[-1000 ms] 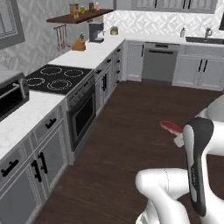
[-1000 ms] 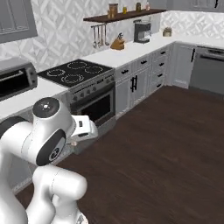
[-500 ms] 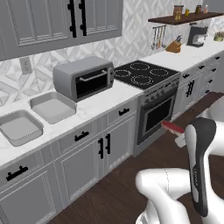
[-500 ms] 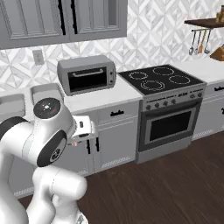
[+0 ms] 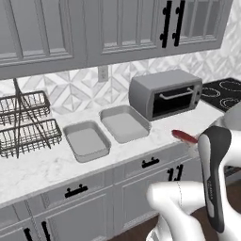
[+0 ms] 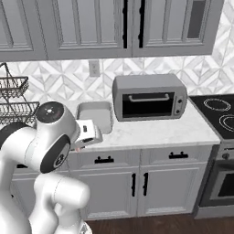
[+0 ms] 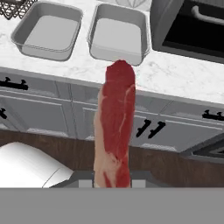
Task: Place one eggplant and one steak in each tupperware on the nearby counter, to pack two identical lunches.
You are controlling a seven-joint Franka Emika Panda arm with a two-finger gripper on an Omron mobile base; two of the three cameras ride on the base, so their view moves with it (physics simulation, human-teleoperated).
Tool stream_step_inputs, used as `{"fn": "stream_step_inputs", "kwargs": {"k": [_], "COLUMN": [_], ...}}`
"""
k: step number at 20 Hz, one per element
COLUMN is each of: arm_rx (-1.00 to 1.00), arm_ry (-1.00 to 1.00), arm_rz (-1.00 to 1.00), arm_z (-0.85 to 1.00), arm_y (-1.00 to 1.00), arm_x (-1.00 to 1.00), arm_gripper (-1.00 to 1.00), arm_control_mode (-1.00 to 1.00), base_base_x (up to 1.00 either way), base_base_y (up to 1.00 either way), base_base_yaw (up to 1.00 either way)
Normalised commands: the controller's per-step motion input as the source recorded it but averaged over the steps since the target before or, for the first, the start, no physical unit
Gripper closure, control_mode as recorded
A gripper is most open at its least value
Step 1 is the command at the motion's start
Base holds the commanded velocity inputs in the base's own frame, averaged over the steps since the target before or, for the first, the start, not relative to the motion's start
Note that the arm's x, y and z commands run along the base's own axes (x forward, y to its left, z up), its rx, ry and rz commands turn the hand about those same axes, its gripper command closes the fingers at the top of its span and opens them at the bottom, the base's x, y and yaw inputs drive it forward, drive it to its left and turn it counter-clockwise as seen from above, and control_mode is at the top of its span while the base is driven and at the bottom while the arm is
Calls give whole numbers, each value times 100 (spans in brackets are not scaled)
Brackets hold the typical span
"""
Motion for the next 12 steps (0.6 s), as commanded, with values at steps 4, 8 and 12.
{"fn": "stream_step_inputs", "kwargs": {"k": [4,8,12], "arm_rx": [0,0,0], "arm_ry": [0,0,0], "arm_rz": [0,0,0], "arm_z": [0,-2,-18], "arm_y": [0,43,83], "arm_x": [0,50,100], "arm_gripper": [100,100,100], "arm_control_mode": [100,-100,-100], "base_base_x": [100,50,0], "base_base_y": [44,30,0], "base_base_yaw": [14,2,0]}}
